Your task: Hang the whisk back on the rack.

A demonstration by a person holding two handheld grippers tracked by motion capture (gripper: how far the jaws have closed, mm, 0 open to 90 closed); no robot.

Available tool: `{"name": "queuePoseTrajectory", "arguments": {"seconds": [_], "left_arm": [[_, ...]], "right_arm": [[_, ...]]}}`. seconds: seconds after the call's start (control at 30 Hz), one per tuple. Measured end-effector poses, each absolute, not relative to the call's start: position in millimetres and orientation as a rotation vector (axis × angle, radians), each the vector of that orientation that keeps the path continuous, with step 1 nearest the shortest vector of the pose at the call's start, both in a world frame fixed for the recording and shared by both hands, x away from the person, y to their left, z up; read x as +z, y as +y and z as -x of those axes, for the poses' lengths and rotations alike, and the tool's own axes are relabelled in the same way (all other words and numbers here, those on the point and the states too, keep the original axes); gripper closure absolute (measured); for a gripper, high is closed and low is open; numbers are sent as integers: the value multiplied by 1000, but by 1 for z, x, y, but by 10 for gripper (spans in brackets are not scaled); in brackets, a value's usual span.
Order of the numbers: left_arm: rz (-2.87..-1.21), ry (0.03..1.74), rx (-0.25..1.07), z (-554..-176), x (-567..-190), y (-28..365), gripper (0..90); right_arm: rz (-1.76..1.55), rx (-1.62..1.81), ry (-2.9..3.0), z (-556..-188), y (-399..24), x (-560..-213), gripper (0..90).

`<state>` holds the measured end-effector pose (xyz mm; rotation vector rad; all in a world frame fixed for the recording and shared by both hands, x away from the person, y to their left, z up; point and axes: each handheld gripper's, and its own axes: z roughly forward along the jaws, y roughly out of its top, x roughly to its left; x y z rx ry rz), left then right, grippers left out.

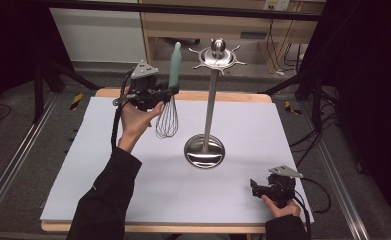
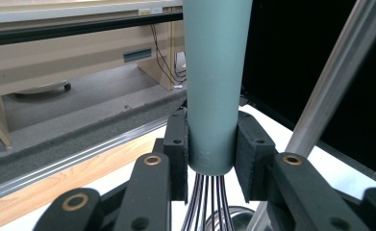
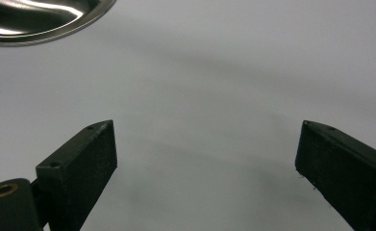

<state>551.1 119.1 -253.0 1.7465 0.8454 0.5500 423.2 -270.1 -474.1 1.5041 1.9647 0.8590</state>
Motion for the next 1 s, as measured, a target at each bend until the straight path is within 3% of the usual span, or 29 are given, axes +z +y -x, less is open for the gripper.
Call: {"name": "queuePoseTrajectory", "arguments": {"seconds": [1.0], "left_arm": [[-1766, 804, 572, -545, -246, 102, 689]], "right_arm": [[-1506, 864, 1966, -423, -270, -474, 77]]}}
